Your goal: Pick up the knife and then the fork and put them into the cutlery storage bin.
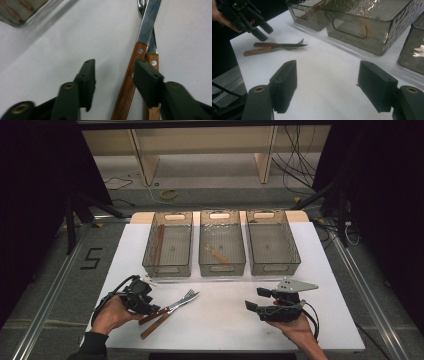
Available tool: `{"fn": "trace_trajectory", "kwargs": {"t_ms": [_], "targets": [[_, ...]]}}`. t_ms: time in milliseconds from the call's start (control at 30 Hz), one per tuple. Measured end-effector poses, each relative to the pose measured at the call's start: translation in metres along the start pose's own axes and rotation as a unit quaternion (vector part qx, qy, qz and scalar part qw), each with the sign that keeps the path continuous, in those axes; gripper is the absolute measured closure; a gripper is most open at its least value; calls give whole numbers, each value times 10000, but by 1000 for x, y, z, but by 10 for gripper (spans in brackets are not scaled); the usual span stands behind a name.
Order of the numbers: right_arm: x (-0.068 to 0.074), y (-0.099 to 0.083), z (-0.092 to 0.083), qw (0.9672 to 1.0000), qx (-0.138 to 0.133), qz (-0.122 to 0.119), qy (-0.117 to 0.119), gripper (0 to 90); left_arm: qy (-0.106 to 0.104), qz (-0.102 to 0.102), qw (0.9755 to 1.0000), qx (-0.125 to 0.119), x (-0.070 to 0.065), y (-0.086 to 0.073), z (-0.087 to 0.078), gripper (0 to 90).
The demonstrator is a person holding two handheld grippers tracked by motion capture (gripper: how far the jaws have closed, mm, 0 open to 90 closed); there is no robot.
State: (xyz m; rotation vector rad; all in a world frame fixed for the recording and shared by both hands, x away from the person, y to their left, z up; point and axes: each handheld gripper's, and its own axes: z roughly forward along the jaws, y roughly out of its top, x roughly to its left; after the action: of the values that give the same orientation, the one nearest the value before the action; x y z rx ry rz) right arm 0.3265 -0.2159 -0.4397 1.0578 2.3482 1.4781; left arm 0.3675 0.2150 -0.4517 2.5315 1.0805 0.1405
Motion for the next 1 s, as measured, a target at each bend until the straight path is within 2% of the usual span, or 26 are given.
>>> {"fn": "trace_trajectory", "kwargs": {"t_ms": [167, 267, 467, 833, 1000], "targets": [[0, 0, 0, 10000, -4, 8, -2, 325, 35, 111, 9999, 20, -2, -1, -2, 358], [0, 0, 0, 10000, -4, 3, -1, 325, 38, 127, 9999, 47, -4, -2, -2, 330], [0, 0, 0, 10000, -2, 5, 10, 325, 42, 345, 9990, 284, -7, -6, 5, 297], [0, 0, 0, 10000, 12, 1, 23, 325, 20, 600, 9975, 364, -11, -10, 7, 453], [0, 0, 0, 10000, 8, 0, 25, 325, 8, 779, 9962, 388, -13, -10, 11, 524]]}}
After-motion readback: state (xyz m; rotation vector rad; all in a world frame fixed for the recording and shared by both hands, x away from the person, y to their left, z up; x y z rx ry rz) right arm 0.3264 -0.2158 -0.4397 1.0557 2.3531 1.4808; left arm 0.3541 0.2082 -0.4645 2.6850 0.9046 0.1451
